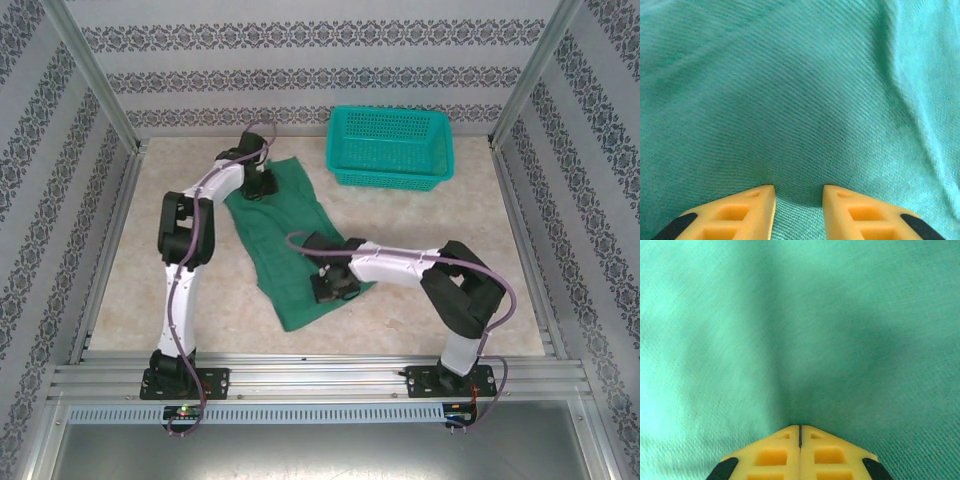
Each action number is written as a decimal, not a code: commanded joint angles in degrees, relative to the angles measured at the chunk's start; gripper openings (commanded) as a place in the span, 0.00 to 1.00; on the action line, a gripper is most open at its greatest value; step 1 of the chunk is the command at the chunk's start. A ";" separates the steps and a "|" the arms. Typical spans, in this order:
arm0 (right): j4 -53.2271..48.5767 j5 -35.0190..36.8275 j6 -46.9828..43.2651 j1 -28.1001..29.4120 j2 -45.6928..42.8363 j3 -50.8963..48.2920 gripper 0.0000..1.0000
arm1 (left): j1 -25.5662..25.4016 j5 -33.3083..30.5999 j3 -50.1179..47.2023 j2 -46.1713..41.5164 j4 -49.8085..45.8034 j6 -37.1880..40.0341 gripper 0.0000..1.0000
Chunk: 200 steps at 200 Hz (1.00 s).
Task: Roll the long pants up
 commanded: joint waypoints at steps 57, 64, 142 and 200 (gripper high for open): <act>-13.65 24.98 3.61 7.93 -22.35 -1.97 0.91 | -5.72 -1.90 8.24 0.42 0.40 6.06 1.00; -13.34 29.39 4.16 8.07 -26.06 -3.46 0.98 | -5.75 -2.22 3.23 -3.33 2.63 6.59 1.00; -1.94 13.93 -1.97 -15.93 -25.70 -10.82 0.00 | -6.40 12.79 -47.63 -40.15 17.55 0.89 0.00; 1.38 5.86 -2.20 -14.93 -17.79 -7.43 0.00 | -18.54 -3.91 -62.97 -55.53 3.60 3.60 0.08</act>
